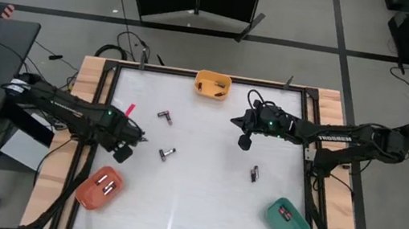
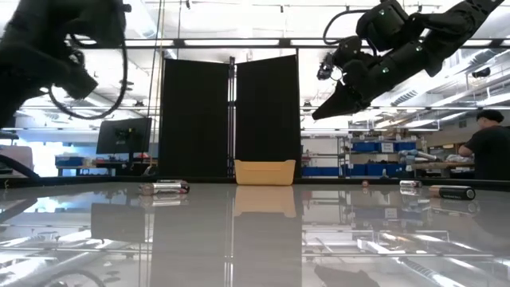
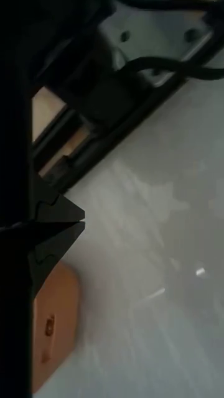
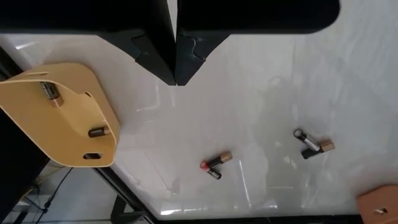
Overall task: Sort batteries
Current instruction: Put the black-red battery into the green bin
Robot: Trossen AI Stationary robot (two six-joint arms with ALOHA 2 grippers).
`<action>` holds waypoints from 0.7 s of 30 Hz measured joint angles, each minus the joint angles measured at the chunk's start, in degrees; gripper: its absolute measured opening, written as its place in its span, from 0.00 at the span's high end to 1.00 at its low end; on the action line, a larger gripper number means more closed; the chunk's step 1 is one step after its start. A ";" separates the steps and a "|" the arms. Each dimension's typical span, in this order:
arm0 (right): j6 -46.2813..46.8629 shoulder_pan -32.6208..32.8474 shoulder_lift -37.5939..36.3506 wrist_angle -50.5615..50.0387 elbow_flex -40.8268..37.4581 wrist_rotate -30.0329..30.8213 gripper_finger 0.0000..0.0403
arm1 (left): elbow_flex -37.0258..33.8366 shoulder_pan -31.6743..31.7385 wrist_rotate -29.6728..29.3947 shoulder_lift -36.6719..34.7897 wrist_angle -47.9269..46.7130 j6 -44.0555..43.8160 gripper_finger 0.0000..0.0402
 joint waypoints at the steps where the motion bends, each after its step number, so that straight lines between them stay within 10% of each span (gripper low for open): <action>1: 0.00 0.23 0.00 0.00 0.00 0.22 0.97 | -0.46 -0.82 0.78 0.00 0.06 -1.34 1.00; 21: -1.10 0.80 0.00 -0.12 0.00 0.40 0.97 | -1.91 -9.91 10.66 9.42 9.69 -8.83 0.99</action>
